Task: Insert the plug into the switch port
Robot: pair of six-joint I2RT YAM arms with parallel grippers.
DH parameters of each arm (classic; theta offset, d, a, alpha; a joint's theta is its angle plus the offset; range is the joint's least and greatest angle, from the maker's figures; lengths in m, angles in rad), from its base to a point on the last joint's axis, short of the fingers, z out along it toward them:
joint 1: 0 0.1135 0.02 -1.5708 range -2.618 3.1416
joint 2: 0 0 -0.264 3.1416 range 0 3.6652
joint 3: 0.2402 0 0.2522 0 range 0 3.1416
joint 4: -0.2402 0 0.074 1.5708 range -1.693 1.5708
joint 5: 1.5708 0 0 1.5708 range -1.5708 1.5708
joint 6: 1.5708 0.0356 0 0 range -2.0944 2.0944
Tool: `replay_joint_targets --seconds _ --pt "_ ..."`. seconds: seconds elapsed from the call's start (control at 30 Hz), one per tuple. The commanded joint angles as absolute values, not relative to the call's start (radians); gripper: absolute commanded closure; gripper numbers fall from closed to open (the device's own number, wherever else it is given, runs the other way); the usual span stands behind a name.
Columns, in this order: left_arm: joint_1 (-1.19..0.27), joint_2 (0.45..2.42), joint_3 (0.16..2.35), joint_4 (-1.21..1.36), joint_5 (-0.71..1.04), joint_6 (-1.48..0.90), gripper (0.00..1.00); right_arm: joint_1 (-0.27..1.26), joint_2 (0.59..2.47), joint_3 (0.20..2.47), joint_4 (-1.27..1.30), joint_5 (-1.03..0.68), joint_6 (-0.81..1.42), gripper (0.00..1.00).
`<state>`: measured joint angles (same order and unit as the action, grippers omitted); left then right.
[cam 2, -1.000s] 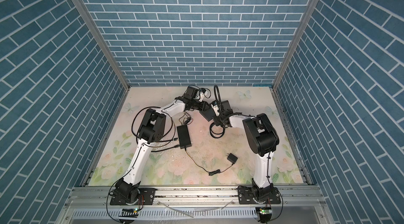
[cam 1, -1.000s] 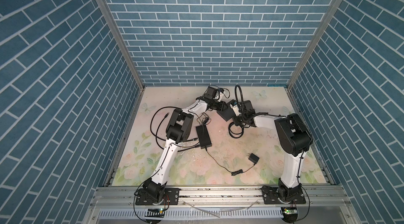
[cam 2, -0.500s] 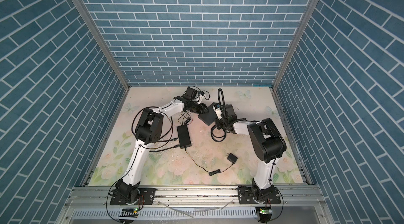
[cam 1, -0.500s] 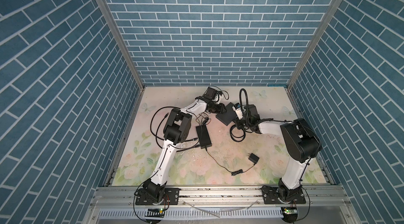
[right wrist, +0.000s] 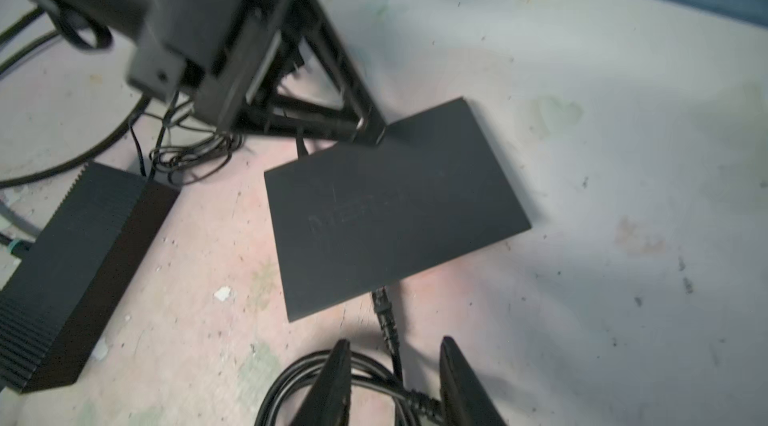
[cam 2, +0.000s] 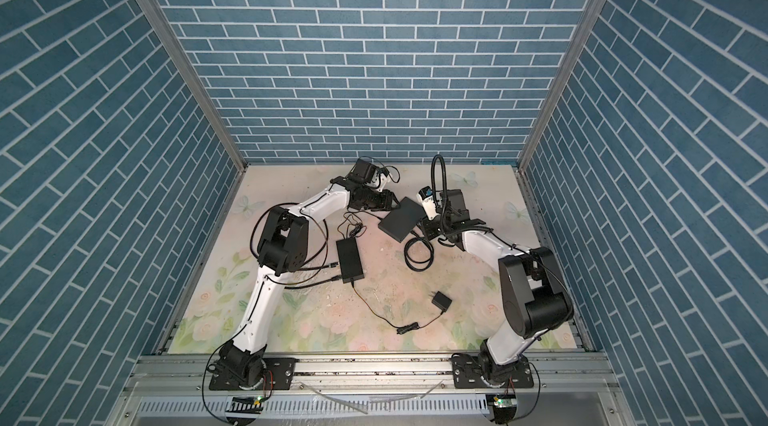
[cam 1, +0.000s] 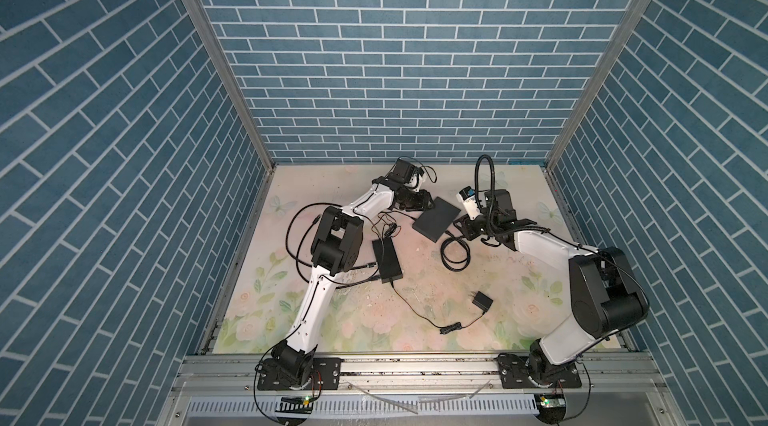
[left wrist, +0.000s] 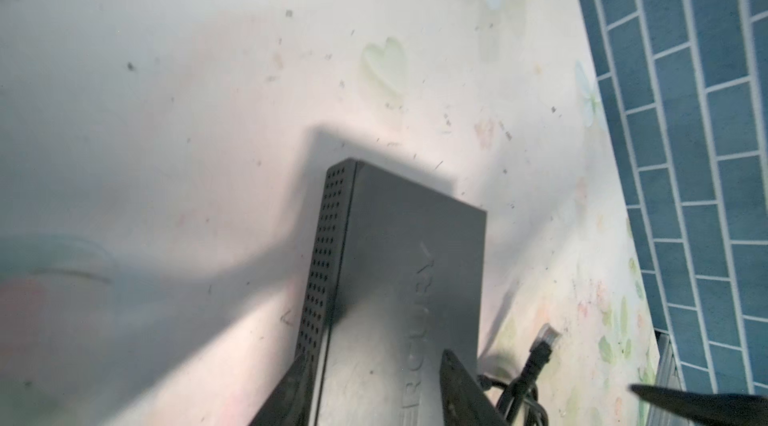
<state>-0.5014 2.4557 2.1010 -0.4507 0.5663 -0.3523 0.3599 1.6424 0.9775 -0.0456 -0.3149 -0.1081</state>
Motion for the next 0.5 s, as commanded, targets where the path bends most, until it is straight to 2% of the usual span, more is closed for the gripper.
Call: replay_joint_targets --seconds 0.0,0.17,0.47 --pt "-0.504 2.513 2.17 -0.475 0.567 -0.355 0.49 0.366 1.698 1.073 -0.233 -0.311 -0.165 0.64" --pt "-0.509 2.578 2.242 -0.498 0.566 -0.353 0.49 0.372 1.786 1.182 -0.38 -0.28 -0.182 0.65" --pt "-0.52 2.611 2.218 -0.474 0.575 -0.351 0.49 0.425 1.89 1.287 -0.474 -0.21 -0.209 0.68"
